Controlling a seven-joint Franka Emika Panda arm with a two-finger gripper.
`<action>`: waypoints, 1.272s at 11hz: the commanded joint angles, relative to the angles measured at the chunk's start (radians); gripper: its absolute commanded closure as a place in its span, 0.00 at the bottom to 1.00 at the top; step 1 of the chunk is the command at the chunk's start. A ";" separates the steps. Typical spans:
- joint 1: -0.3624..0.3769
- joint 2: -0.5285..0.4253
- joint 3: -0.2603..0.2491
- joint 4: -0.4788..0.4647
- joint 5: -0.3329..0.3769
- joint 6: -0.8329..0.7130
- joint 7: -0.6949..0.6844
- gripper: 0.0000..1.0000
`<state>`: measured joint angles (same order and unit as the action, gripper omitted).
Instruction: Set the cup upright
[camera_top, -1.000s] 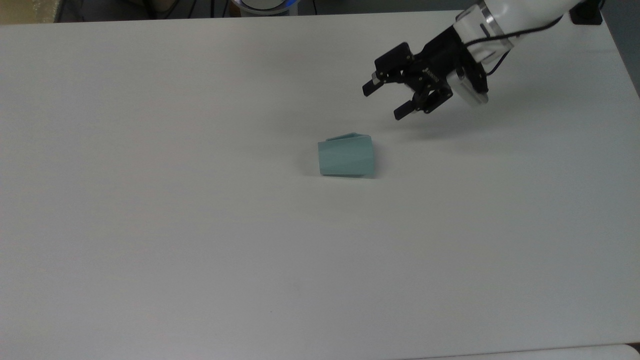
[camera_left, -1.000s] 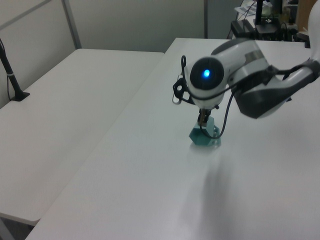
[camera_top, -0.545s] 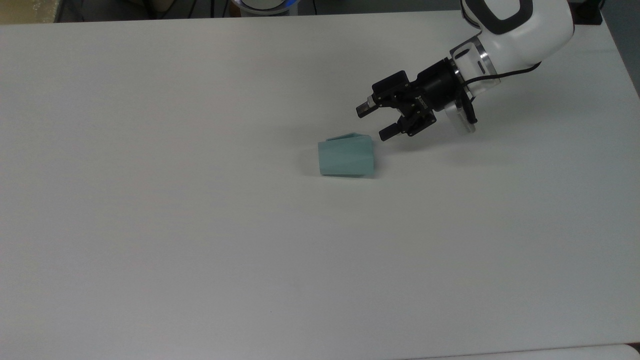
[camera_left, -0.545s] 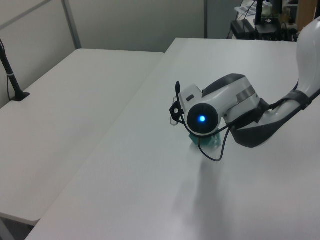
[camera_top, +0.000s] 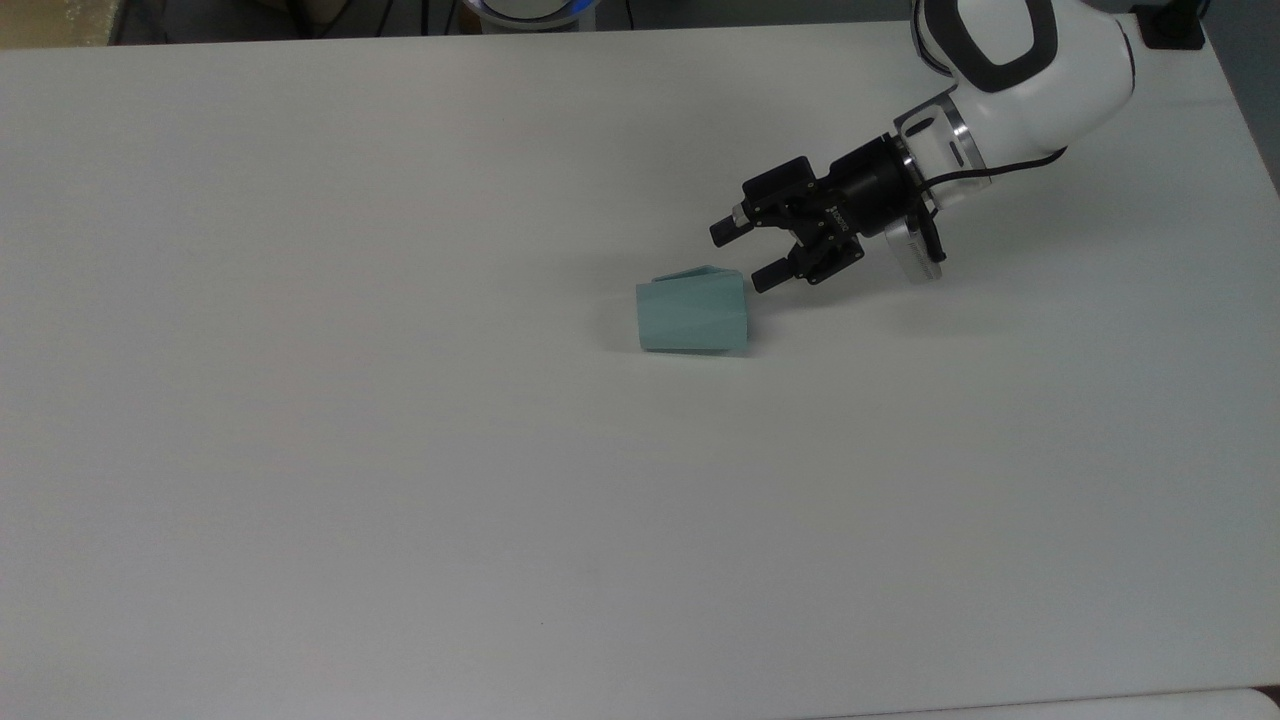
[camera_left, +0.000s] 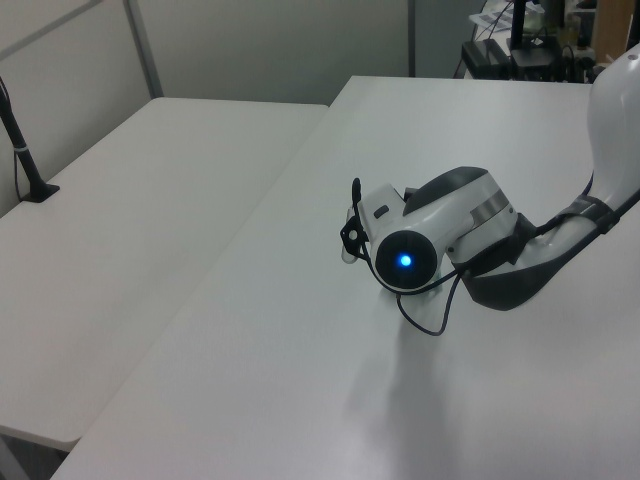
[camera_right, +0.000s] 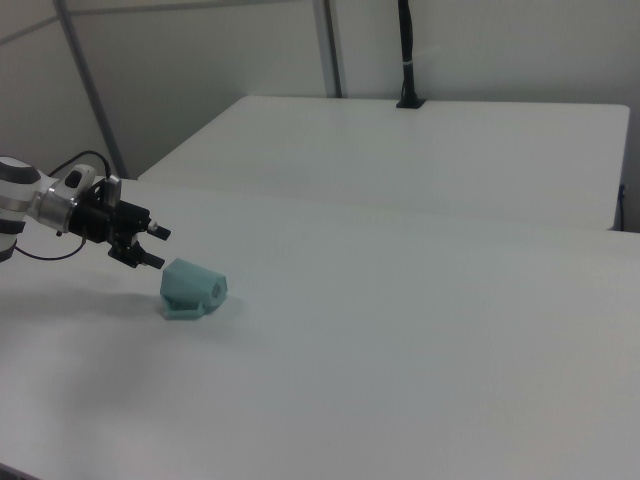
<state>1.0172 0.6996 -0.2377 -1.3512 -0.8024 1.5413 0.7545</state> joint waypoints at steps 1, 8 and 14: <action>-0.003 -0.012 0.023 -0.020 -0.023 0.014 0.032 0.00; -0.034 0.009 0.028 -0.072 -0.050 0.069 0.032 0.00; -0.052 0.018 0.028 -0.104 -0.081 0.088 0.031 0.44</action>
<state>0.9738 0.7304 -0.2214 -1.4261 -0.8496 1.6051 0.7617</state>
